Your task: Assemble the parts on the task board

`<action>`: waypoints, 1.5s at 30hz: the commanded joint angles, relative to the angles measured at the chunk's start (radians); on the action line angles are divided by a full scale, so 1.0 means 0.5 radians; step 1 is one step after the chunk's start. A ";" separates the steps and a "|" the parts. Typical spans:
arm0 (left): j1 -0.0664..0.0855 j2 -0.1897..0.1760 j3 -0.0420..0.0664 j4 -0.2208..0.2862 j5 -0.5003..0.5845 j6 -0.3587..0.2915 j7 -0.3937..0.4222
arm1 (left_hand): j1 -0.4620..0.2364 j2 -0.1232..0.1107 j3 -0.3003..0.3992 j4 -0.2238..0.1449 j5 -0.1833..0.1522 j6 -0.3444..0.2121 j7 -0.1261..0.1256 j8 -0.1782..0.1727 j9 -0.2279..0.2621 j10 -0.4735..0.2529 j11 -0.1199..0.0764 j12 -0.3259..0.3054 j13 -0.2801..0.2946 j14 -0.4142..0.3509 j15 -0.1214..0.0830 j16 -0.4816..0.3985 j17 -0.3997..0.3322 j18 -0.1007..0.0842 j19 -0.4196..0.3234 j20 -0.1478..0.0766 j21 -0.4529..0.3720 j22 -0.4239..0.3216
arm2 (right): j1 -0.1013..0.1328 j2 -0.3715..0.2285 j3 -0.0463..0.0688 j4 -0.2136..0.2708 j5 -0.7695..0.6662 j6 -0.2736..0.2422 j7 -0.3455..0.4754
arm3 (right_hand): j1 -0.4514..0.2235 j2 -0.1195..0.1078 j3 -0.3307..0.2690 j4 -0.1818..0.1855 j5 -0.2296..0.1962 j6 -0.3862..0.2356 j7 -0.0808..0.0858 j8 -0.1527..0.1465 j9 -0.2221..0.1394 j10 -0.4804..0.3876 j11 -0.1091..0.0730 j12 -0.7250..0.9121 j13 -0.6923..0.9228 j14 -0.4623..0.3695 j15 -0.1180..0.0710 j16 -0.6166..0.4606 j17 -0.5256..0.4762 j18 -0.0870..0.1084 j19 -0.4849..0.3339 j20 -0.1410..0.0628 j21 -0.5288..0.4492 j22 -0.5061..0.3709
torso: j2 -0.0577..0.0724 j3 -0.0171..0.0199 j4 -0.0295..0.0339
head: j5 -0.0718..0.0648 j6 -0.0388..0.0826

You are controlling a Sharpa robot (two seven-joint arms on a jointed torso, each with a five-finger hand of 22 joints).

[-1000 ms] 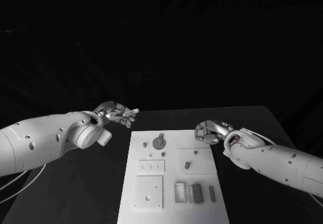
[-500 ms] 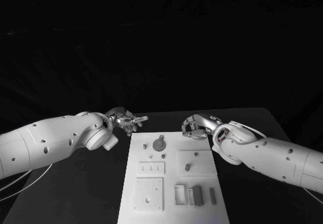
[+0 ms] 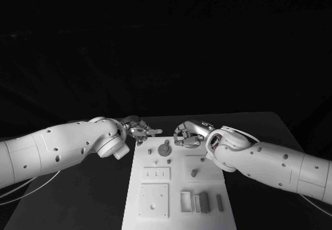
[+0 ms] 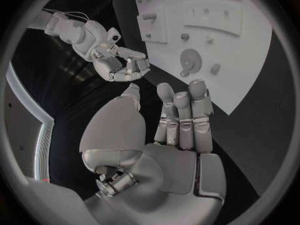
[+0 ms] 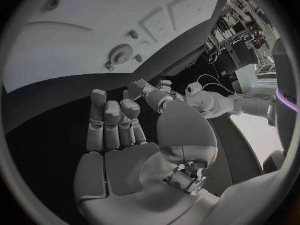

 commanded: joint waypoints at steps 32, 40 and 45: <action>0.002 0.097 -0.004 0.035 -0.030 0.113 -0.176 | 0.200 0.169 -0.180 -0.001 -0.005 0.198 0.005 -0.140 -0.107 -0.105 0.044 -0.024 -0.088 -0.102 0.009 0.088 -0.210 0.075 -0.058 0.018 -0.042 0.034 | 0.001 0.114 0.002 0.030 -0.086 0.046 -0.099 | -0.017 -0.022 -0.002 0.017 -0.002 0.050 0.041 0.011 0.006 -0.010 -0.009 -0.006 0.003 0.002 -0.013 0.008 -0.004 0.012 0.008 -0.012 0.004 0.022 | 0.001 0.0013 -0.004 | 0.014 -0.031; 0.002 0.092 -0.004 0.042 -0.030 0.107 -0.192 | 0.205 0.184 -0.187 0.002 -0.006 0.214 0.002 -0.144 -0.109 -0.098 0.041 -0.026 -0.097 -0.102 0.008 0.098 -0.226 0.072 -0.053 0.017 -0.043 0.033 | 0.001 0.118 0.002 0.043 -0.086 0.042 -0.097 | -0.020 -0.024 -0.002 0.020 0.004 0.050 0.041 0.010 0.007 -0.008 -0.009 -0.005 0.004 0.004 -0.014 0.010 -0.004 0.012 0.012 -0.013 0.005 0.022 | 0.002 0.0014 -0.005 | 0.020 -0.041; 0.002 0.096 -0.004 0.049 -0.030 0.077 -0.208 | 0.295 0.203 -0.168 -0.003 0.007 0.224 0.002 -0.160 -0.118 -0.097 0.041 -0.037 -0.117 -0.110 0.007 0.107 -0.261 0.069 -0.055 0.015 -0.054 0.031 | 0.001 0.122 0.002 0.041 -0.086 0.044 -0.105 | -0.021 -0.025 -0.002 0.021 0.005 0.050 0.041 0.009 0.008 -0.008 -0.009 -0.005 0.004 0.005 -0.014 0.010 -0.004 0.012 0.013 -0.014 0.005 0.022 | -0.001 0.0005 -0.003 | -0.001 -0.057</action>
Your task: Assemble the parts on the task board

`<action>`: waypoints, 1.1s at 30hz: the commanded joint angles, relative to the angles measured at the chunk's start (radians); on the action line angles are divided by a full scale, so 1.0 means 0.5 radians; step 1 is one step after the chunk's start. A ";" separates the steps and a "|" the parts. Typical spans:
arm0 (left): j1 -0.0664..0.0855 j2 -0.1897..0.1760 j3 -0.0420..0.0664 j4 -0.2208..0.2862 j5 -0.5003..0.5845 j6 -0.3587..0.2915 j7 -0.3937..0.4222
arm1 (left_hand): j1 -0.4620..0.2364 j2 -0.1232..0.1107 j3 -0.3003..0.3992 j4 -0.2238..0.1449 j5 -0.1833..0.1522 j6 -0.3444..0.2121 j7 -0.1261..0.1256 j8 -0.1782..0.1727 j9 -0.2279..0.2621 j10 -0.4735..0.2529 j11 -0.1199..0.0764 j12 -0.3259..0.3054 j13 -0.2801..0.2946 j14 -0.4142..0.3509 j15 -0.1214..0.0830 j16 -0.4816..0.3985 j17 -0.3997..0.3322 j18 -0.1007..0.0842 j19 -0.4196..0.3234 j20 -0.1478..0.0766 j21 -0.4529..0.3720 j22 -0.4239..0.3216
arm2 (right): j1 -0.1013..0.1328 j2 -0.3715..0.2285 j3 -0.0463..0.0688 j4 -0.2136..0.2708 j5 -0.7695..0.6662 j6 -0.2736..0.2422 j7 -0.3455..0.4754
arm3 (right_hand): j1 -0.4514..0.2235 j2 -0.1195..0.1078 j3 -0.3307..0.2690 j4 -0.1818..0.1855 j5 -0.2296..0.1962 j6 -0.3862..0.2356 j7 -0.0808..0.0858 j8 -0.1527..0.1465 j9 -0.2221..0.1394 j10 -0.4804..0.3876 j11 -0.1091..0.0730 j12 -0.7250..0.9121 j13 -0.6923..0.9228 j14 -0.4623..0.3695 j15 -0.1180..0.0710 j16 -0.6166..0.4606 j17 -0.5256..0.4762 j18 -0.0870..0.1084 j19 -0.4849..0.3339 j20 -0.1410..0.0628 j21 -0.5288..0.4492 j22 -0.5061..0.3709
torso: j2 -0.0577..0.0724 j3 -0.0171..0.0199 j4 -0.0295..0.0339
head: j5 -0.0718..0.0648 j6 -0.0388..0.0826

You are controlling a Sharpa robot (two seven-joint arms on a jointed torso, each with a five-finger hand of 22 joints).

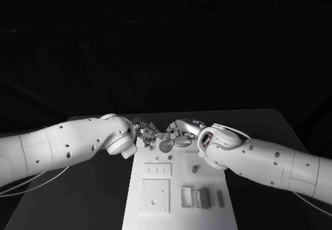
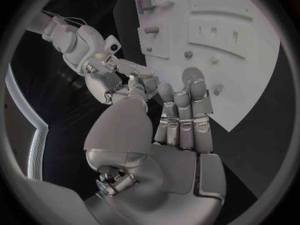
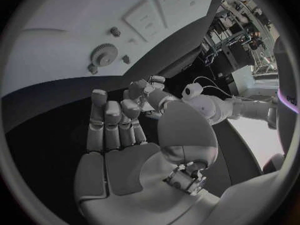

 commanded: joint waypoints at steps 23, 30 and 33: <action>0.002 0.031 0.001 0.001 -0.004 -0.030 -0.054 | 0.001 -0.084 0.240 -0.002 -0.007 0.234 0.022 -0.033 -0.004 -0.049 0.040 -0.004 -0.035 -0.020 -0.003 0.074 -0.088 0.067 0.020 -0.010 -0.016 0.039 | 0.000 0.038 0.001 -0.012 -0.060 0.016 -0.037 | 0.001 -0.008 0.002 0.008 0.009 0.054 0.039 0.005 0.003 -0.008 0.000 -0.003 0.004 0.006 -0.010 0.013 -0.003 0.013 0.008 -0.009 0.008 0.022 | 0.001 -0.0027 0.000 | -0.005 0.002; 0.002 0.039 0.001 0.000 -0.007 -0.013 -0.070 | -0.034 -0.099 0.247 -0.001 -0.007 0.238 0.021 -0.036 -0.003 -0.045 0.038 -0.002 -0.038 -0.019 -0.005 0.084 -0.099 0.066 0.024 -0.012 -0.013 0.040 | 0.000 0.043 0.001 -0.012 -0.063 0.018 -0.042 | 0.002 -0.007 0.003 0.008 0.010 0.055 0.039 0.005 0.004 -0.007 0.000 -0.002 0.004 0.007 -0.010 0.013 -0.003 0.013 0.009 -0.009 0.008 0.022 | -0.001 -0.0008 0.002 | -0.005 -0.002; 0.002 0.042 0.001 0.000 -0.020 -0.008 -0.079 | -0.034 -0.106 0.250 -0.003 -0.007 0.240 0.020 -0.036 -0.002 -0.043 0.037 0.000 -0.038 -0.018 -0.007 0.088 -0.102 0.067 0.026 -0.014 -0.012 0.040 | 0.000 0.046 0.001 -0.014 -0.066 0.021 -0.045 | 0.002 -0.006 0.003 0.008 0.011 0.056 0.038 0.005 0.004 -0.007 -0.001 -0.002 0.004 0.007 -0.010 0.013 -0.003 0.013 0.009 -0.009 0.008 0.022 | -0.001 -0.0001 0.001 | -0.005 -0.002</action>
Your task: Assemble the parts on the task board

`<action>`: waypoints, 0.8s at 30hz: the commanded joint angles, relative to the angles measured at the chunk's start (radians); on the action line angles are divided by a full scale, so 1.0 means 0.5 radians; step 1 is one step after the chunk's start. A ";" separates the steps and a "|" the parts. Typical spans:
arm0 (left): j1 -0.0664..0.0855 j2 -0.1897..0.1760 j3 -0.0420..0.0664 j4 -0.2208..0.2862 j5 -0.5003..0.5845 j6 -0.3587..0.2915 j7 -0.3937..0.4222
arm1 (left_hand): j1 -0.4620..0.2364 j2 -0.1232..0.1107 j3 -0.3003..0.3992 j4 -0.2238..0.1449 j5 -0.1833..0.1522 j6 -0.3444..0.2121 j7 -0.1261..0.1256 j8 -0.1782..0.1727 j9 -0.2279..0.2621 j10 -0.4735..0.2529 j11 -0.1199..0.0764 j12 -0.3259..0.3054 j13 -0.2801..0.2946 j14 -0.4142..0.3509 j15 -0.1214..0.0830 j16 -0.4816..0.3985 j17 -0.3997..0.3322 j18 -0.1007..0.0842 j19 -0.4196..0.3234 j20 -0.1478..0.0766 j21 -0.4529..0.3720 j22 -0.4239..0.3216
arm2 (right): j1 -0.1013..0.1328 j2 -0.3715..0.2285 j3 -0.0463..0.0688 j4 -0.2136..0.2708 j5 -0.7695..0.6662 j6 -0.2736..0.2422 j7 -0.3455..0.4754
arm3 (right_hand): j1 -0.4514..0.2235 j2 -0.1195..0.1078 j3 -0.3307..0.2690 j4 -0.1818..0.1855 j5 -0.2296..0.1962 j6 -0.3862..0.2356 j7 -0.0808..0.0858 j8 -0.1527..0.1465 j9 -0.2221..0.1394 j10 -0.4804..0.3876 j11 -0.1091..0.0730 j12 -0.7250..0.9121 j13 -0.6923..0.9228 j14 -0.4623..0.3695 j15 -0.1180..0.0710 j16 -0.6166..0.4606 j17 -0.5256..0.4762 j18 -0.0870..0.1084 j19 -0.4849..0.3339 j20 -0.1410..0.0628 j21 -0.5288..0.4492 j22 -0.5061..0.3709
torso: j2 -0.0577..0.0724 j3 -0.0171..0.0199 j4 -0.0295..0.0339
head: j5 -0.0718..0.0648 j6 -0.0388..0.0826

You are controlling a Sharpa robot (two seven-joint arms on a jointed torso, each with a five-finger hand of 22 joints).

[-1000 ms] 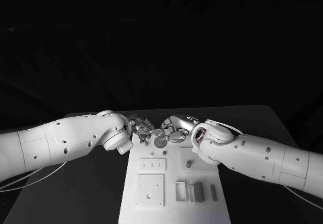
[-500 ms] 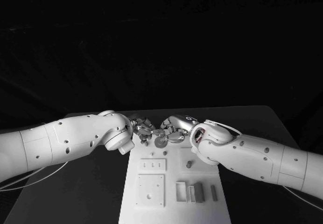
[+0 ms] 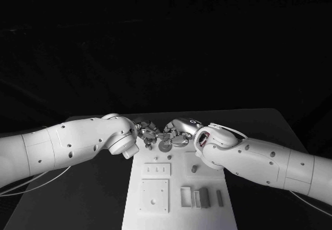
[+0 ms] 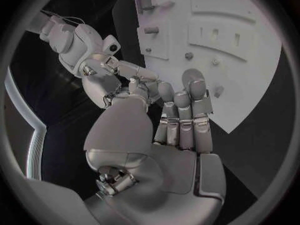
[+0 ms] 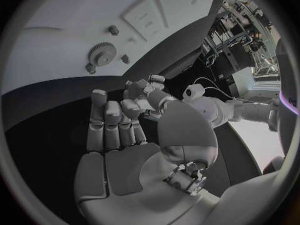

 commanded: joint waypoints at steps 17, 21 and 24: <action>0.002 0.012 0.001 -0.002 -0.036 0.017 -0.042 | 0.101 -0.008 0.061 -0.016 -0.008 0.269 0.005 -0.003 0.020 -0.022 0.023 0.038 0.000 0.004 -0.031 0.062 -0.026 0.069 0.029 -0.015 0.027 0.045 | 0.000 0.011 0.001 -0.006 -0.035 0.034 -0.013 | 0.003 -0.004 0.005 0.008 0.015 0.061 0.036 0.007 0.005 -0.013 -0.002 -0.002 0.003 0.004 -0.017 0.014 -0.004 0.013 0.010 -0.011 0.008 0.022 | 0.000 0.0013 -0.001 | 0.007 -0.001; 0.002 0.010 0.001 -0.001 -0.030 0.007 -0.039 | 0.195 0.033 0.083 -0.033 -0.006 0.267 0.006 -0.006 0.022 -0.025 0.023 0.038 -0.002 -0.002 -0.031 0.067 -0.034 0.067 0.022 -0.015 0.028 0.045 | 0.000 0.013 0.001 -0.018 -0.038 0.041 -0.017 | 0.003 -0.004 0.005 0.008 0.015 0.062 0.035 0.008 0.005 -0.013 -0.002 -0.002 0.003 0.004 -0.017 0.014 -0.004 0.013 0.010 -0.011 0.008 0.022 | 0.000 0.0007 -0.001 | 0.007 -0.001; 0.002 0.006 0.001 -0.001 -0.028 0.005 -0.039 | 0.277 0.059 0.102 -0.046 -0.006 0.266 0.008 -0.009 0.024 -0.029 0.025 0.037 -0.004 -0.007 -0.030 0.072 -0.042 0.063 0.016 -0.014 0.029 0.045 | 0.000 0.013 0.001 -0.026 -0.042 0.043 -0.018 | 0.003 -0.004 0.005 0.008 0.016 0.062 0.035 0.008 0.005 -0.013 -0.002 -0.002 0.003 0.004 -0.017 0.014 -0.004 0.013 0.009 -0.011 0.008 0.022 | -0.001 0.0013 0.000 | 0.008 -0.001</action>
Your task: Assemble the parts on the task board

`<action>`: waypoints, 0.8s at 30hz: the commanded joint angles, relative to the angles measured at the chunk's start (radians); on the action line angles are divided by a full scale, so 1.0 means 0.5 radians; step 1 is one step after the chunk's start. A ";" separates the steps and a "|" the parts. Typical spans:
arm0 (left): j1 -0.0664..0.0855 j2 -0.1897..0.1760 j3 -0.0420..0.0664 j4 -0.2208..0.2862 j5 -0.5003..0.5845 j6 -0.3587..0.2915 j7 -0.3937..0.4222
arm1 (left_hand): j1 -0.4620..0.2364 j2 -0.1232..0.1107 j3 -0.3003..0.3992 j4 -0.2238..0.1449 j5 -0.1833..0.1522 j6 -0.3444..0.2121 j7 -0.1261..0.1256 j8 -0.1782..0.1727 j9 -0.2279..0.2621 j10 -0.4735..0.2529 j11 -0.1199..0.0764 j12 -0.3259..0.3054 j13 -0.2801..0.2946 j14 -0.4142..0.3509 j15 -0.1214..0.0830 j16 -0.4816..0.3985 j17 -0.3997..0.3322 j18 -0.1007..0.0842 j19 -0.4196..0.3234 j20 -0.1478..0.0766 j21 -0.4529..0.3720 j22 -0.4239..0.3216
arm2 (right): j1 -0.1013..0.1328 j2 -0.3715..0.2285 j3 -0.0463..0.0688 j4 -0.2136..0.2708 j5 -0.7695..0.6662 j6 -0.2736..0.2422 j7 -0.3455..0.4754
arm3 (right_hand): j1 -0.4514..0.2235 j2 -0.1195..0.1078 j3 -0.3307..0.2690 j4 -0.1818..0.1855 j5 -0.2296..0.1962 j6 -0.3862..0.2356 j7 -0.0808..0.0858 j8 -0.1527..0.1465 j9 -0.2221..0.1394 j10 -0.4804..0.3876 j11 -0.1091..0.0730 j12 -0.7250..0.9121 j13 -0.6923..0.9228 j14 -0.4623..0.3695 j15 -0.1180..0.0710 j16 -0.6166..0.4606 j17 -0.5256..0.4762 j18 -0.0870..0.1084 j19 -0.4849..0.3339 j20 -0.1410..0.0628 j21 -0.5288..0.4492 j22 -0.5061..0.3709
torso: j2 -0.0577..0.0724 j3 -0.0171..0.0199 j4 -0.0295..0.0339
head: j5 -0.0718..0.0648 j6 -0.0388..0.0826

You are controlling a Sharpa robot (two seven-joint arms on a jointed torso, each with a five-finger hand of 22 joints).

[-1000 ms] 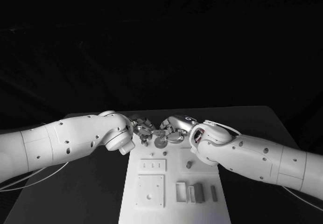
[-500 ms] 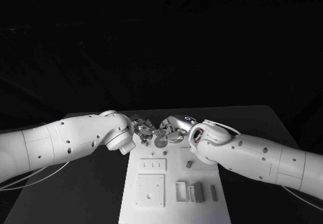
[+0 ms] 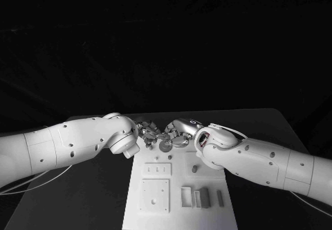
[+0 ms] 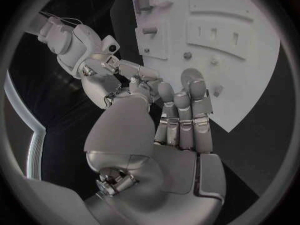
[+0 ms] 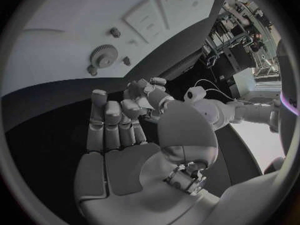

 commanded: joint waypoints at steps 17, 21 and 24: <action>-0.002 0.006 -0.002 -0.012 0.253 0.148 -0.017 | 0.240 0.054 0.037 0.019 -0.004 0.225 0.033 -0.054 -0.006 -0.069 0.047 -0.014 -0.030 -0.060 0.018 0.016 -0.051 0.047 -0.059 0.011 0.002 0.041 | 0.003 0.004 0.004 -0.018 -0.029 0.017 0.001 | 0.003 -0.002 0.005 0.010 0.011 0.057 0.042 0.009 0.004 -0.012 0.005 -0.002 0.002 0.000 -0.010 0.013 -0.003 0.013 0.009 -0.011 0.008 0.022 | 0.001 -0.0009 0.001 | -0.001 0.007; -0.002 0.001 -0.002 -0.014 0.302 0.126 -0.013 | 0.192 0.037 0.011 0.038 -0.006 0.202 0.046 -0.072 -0.012 -0.083 0.059 -0.026 -0.040 -0.074 0.027 0.016 -0.062 0.043 -0.069 0.019 -0.002 0.040 | 0.003 0.003 0.004 -0.022 -0.029 0.021 0.001 | 0.003 -0.001 0.006 0.010 0.012 0.057 0.041 0.009 0.004 -0.012 0.005 -0.002 0.002 0.000 -0.010 0.013 -0.003 0.013 0.009 -0.011 0.008 0.022 | 0.001 -0.0011 -0.001 | 0.001 0.006; -0.002 -0.005 -0.002 -0.018 0.326 0.096 -0.008 | 0.083 0.016 -0.019 0.041 -0.008 0.170 0.059 -0.092 -0.019 -0.091 0.071 -0.033 -0.046 -0.086 0.036 0.015 -0.074 0.043 -0.075 0.025 -0.008 0.036 | 0.003 0.002 0.004 -0.025 -0.029 0.024 0.001 | 0.003 0.000 0.006 0.010 0.013 0.058 0.041 0.009 0.005 -0.012 0.005 -0.003 0.002 0.000 -0.011 0.013 -0.003 0.013 0.009 -0.011 0.008 0.022 | 0.000 -0.0008 -0.001 | 0.000 0.005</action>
